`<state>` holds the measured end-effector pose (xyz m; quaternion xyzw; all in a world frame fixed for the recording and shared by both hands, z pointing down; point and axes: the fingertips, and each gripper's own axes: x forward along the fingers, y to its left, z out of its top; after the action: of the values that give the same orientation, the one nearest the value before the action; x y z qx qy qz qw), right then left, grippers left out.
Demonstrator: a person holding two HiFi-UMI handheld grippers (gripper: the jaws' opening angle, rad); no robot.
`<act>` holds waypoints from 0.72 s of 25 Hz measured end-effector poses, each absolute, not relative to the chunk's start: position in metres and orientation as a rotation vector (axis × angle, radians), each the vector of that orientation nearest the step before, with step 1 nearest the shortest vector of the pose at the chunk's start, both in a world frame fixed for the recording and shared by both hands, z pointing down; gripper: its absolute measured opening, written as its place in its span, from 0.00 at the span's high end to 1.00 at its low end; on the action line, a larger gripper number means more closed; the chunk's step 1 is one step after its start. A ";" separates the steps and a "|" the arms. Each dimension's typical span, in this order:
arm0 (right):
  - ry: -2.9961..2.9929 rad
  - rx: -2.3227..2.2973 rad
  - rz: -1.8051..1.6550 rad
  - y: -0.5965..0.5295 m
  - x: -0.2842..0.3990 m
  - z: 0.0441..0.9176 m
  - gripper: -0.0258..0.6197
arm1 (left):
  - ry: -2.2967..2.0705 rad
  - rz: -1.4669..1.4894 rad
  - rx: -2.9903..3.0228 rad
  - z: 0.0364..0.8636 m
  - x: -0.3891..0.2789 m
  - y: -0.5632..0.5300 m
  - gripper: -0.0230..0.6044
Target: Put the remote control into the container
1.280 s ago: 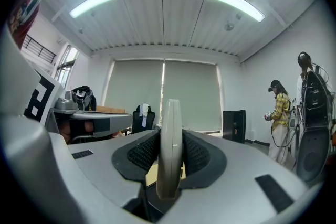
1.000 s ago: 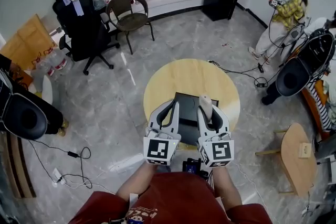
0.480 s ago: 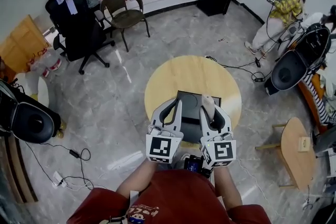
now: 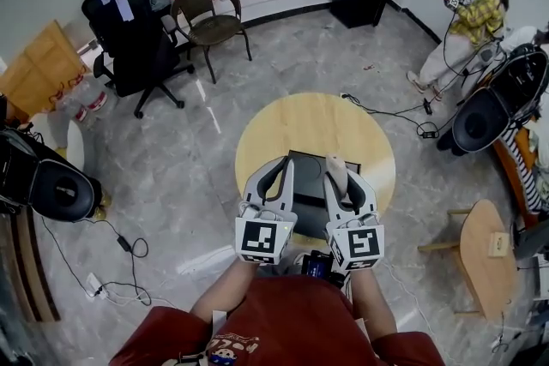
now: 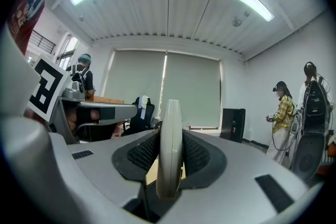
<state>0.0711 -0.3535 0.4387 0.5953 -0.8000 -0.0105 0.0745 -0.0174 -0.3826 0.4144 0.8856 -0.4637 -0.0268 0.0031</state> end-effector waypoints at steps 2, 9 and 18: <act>-2.402 1.750 -0.023 -0.356 0.070 0.444 0.76 | -1.463 -0.082 2.772 0.414 -0.018 -0.385 0.94; -2.361 1.605 0.027 -0.361 0.061 0.477 0.76 | -1.491 -0.070 2.755 0.415 -0.026 -0.386 0.94; -2.283 1.340 0.044 -0.357 0.044 0.523 0.76 | -1.520 -0.070 2.731 0.417 -0.034 -0.386 0.94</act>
<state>0.0436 -0.3572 0.5228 0.4907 -0.8361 0.0160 0.2448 -0.0341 -0.3857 0.4168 0.8736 -0.4860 -0.0224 0.0076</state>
